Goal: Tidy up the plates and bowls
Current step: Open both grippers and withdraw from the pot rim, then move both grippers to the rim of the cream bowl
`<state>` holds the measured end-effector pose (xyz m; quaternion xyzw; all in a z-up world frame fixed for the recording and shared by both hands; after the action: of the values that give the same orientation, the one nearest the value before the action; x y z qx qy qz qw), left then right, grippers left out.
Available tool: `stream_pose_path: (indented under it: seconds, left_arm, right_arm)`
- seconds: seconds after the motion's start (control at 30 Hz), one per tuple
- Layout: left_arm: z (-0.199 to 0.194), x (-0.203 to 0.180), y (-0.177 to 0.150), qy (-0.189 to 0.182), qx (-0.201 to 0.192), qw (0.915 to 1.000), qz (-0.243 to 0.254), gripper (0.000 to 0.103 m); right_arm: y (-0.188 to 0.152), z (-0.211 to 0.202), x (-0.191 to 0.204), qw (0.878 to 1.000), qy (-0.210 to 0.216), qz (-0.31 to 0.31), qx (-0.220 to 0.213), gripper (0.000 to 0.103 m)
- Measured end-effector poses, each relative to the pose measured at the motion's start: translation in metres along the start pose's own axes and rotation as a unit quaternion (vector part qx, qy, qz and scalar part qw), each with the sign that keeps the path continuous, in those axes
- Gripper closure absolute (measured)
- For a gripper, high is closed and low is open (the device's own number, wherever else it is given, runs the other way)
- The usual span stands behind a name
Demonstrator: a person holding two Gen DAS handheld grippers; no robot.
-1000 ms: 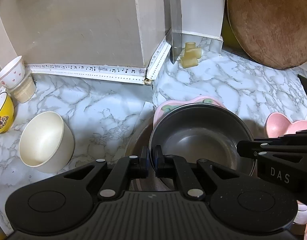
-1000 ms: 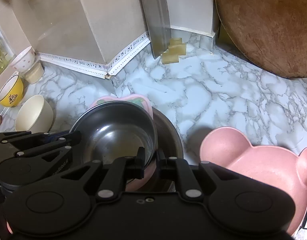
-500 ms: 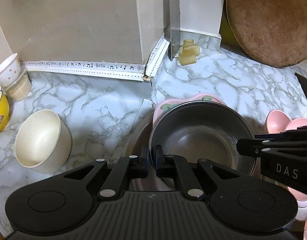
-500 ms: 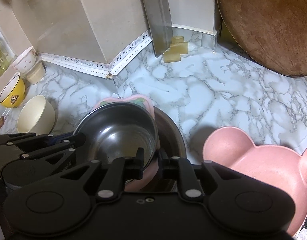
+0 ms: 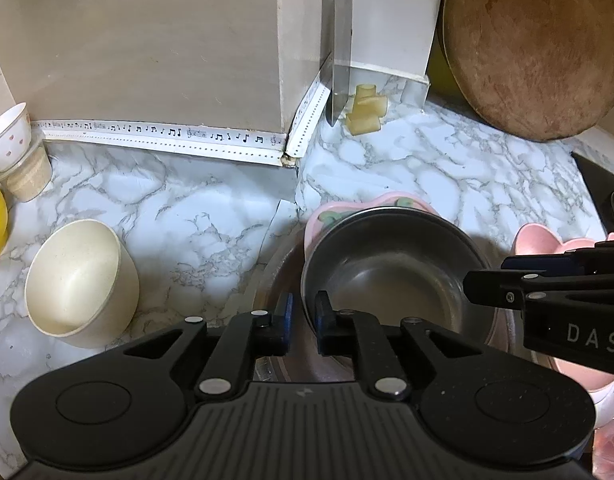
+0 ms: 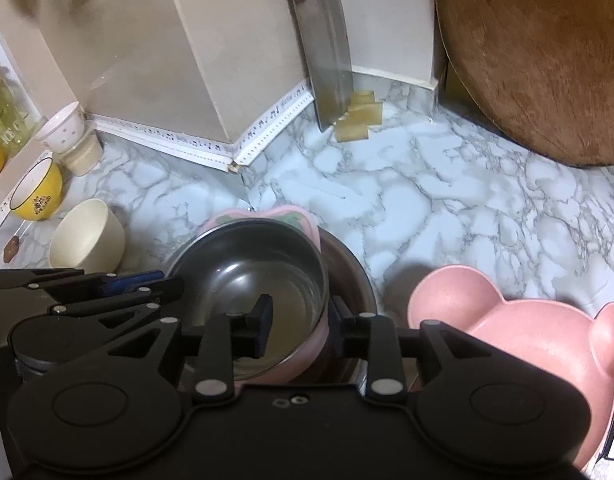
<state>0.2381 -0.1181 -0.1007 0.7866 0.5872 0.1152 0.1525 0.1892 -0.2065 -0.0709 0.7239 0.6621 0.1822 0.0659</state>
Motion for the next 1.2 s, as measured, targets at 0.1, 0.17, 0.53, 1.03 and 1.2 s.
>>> stream_pose_path:
  seconds: [0.1,0.17,0.53,1.03,1.2]
  left_arm:
    - [-0.008,0.002,-0.002,-0.004,-0.009,0.9999,0.005,0.092]
    - [-0.016,0.004,-0.004,-0.006,-0.025,0.9997,0.004,0.092]
    - [-0.064,0.021,-0.013,-0.020,-0.119,0.9927,-0.002,0.029]
    - [-0.096,0.095,-0.016,0.012,-0.143,0.9887,-0.041,0.024]
    - [-0.093,0.125,-0.017,0.026,-0.137,0.9883,-0.062,0.024]
  right_arm:
    - [0.000,-0.007,0.003,1.000,0.004,-0.002,-0.007,0.065]
    - [0.001,-0.013,0.006,1.000,0.002,-0.007,-0.014,0.064]
    - [0.002,-0.043,0.025,0.998,0.010,-0.033,-0.050,0.052]
    - [0.022,-0.056,0.084,0.991,0.049,-0.082,-0.089,0.004]
    - [0.033,-0.048,0.114,0.988,0.058,-0.103,-0.096,0.001]
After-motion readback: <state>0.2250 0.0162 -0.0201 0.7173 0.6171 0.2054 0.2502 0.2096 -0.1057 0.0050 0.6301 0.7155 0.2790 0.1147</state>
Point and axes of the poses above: each gripper's, at about its wrist camera, not at the fingertips, and z roughly the way its jaws point, x to its left, y to its top, the point moved 5 cm from there along z, roughly the way its jaws point, and after that the axes turned 13 degrees about x, right-handed, at the moved point
